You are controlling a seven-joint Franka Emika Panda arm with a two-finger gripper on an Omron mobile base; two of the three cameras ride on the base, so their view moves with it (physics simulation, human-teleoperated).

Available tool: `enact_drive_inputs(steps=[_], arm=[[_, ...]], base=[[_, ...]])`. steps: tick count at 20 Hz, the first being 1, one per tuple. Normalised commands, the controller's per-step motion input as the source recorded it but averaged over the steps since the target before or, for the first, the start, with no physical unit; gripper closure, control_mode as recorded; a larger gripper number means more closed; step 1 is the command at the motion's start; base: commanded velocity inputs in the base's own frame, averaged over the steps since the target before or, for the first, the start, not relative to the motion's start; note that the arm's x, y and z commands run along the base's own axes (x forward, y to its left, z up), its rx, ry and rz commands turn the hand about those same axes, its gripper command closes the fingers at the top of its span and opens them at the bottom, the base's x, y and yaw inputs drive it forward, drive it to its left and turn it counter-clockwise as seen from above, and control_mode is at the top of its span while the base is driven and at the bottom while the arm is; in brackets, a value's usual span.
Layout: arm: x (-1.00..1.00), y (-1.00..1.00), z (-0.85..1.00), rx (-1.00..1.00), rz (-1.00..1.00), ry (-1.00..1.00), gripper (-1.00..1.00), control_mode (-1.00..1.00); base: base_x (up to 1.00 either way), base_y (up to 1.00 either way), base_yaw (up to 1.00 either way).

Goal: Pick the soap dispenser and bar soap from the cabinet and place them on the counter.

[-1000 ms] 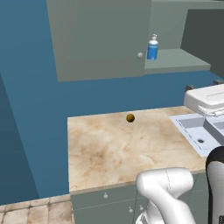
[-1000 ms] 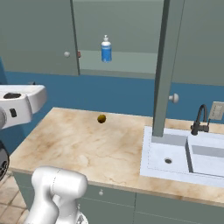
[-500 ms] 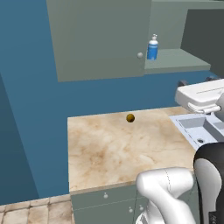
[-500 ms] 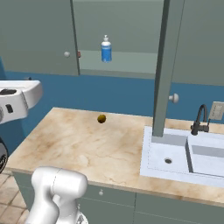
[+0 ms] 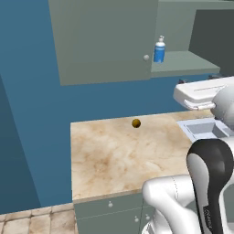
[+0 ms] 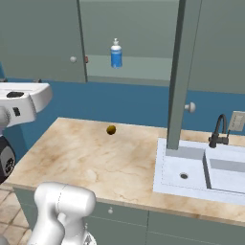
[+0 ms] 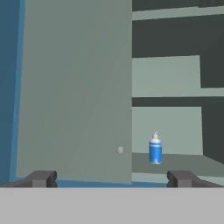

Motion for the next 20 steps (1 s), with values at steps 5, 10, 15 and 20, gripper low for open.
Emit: enact_drive_inputs(steps=[5, 10, 15, 20], arm=[[0.32, 0.01, 0.0, 0.0, -0.06, -0.01, -1.0, -1.0], [0.3, 0.0, -0.04, 0.02, -0.04, 0.0, -1.0, -1.0], [0.32, 0.0, -0.08, 0.03, -0.03, 0.0, -1.0, -1.0], [0.23, 0.0, -0.02, 0.02, -0.02, -0.01, -1.0, -1.0]], base=[[0.0, 0.0, 0.0], [0.0, 0.0, 0.0], [0.0, 0.0, 0.0], [0.0, 0.0, 0.0]])
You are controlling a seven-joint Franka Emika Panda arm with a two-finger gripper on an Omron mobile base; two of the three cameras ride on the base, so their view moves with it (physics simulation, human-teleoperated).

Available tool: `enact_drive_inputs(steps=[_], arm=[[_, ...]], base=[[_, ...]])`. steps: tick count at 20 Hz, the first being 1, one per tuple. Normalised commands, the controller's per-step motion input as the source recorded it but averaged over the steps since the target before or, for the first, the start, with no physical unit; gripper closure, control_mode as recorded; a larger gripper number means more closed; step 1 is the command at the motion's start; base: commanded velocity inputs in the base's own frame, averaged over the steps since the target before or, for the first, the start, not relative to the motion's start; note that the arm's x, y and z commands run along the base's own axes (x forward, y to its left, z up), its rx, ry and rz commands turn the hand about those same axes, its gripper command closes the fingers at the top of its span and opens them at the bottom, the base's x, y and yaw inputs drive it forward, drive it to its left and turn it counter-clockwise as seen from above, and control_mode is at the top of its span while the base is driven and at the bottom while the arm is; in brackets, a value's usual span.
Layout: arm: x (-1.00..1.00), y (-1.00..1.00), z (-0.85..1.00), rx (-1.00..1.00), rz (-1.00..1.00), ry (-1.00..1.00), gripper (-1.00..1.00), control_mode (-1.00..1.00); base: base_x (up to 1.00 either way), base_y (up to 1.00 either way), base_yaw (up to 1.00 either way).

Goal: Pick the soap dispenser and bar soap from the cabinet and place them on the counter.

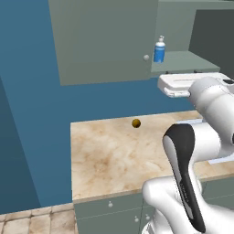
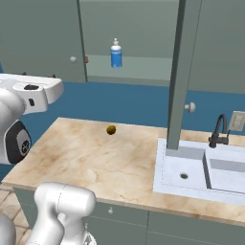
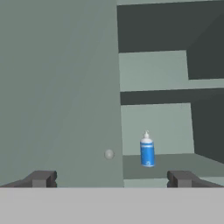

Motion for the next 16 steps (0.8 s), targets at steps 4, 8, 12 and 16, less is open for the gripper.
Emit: enact_drive_inputs(steps=[4, 8, 12, 16], arm=[[0.2, 0.0, 0.0, 0.02, 0.0, -0.03, -1.0, -1.0], [0.18, 0.0, 0.0, 0.01, 0.0, -0.02, -1.0, -1.0], [0.18, 0.0, 0.0, 0.01, 0.0, 0.0, -1.0, -1.0], [0.23, 0.07, 0.0, 0.0, 0.0, 0.0, -1.0, -1.0]], base=[[0.0, 0.0, 0.0], [0.0, 0.0, 0.0], [0.0, 0.0, 0.0], [0.0, 0.0, 0.0]])
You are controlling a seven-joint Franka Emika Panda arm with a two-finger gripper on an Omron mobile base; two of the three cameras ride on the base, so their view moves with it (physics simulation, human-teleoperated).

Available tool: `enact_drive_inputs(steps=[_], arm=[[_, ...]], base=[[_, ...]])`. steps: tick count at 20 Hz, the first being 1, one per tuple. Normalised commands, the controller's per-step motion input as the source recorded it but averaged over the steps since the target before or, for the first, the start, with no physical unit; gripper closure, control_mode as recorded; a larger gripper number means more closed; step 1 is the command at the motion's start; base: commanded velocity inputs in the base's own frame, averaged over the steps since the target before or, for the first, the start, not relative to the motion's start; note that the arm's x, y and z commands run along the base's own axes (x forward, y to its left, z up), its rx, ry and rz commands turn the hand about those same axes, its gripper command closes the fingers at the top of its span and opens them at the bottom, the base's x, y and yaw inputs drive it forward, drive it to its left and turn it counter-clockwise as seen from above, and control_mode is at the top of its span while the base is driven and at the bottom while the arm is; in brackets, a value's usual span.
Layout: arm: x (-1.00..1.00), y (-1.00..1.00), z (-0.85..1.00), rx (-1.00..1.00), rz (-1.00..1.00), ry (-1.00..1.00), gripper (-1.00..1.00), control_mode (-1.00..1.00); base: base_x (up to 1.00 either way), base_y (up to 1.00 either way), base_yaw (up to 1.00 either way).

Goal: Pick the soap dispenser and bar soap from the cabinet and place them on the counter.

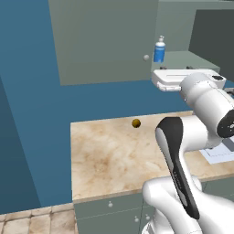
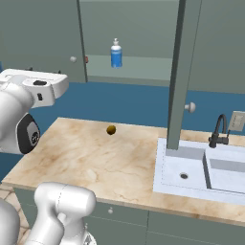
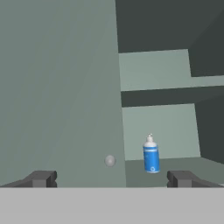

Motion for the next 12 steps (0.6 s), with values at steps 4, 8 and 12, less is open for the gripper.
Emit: enact_drive_inputs(steps=[4, 8, 12], arm=[[0.25, 0.07, -0.03, 0.0, 0.0, 0.0, -1.0, -1.0], [0.26, 0.04, -0.06, 0.0, 0.0, 0.0, -1.0, -1.0], [0.25, 0.0, -0.09, 0.0, 0.0, 0.0, -1.0, -1.0]], base=[[0.0, 0.0, 0.0], [0.0, 0.0, 0.0], [0.0, 0.0, 0.0]])
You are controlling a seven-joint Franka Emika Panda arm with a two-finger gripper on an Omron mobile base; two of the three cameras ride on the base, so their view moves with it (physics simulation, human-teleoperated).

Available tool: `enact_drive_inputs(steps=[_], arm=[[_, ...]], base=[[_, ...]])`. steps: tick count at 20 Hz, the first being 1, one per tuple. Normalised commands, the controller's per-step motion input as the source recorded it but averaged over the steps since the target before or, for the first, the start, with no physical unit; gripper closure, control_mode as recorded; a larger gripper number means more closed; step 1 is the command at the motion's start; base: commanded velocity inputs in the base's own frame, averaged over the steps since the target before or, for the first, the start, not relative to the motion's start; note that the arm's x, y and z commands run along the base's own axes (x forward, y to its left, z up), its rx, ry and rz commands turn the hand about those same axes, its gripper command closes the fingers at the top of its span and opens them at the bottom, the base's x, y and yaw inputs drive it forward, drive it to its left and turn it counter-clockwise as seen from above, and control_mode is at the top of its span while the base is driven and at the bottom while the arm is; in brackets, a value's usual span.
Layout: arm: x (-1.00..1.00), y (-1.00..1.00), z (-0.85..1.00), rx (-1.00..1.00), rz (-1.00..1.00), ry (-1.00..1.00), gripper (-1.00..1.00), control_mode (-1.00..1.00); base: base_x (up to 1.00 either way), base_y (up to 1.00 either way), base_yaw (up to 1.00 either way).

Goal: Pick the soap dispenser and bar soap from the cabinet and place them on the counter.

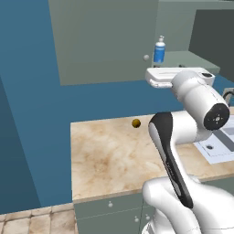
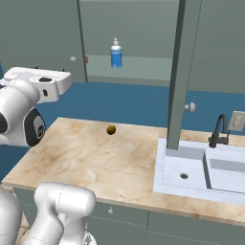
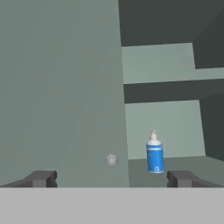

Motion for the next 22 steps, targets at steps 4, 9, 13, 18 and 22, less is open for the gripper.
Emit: enact_drive_inputs(steps=[4, 9, 13, 18, 22], arm=[[0.28, 0.0, -0.07, 0.0, 0.0, 0.0, -1.0, -1.0], [0.27, 0.04, -0.02, 0.0, 0.0, -0.01, -1.0, -1.0], [0.25, 0.05, 0.0, 0.0, 0.0, -0.02, -1.0, -1.0], [0.25, 0.04, 0.0, 0.0, 0.0, 0.0, -1.0, -1.0], [0.23, 0.0, -0.02, 0.0, 0.0, 0.0, -1.0, -1.0]], base=[[0.0, 0.0, 0.0], [0.0, 0.0, 0.0], [0.0, 0.0, 0.0], [0.0, 0.0, 0.0], [0.0, 0.0, 0.0]])
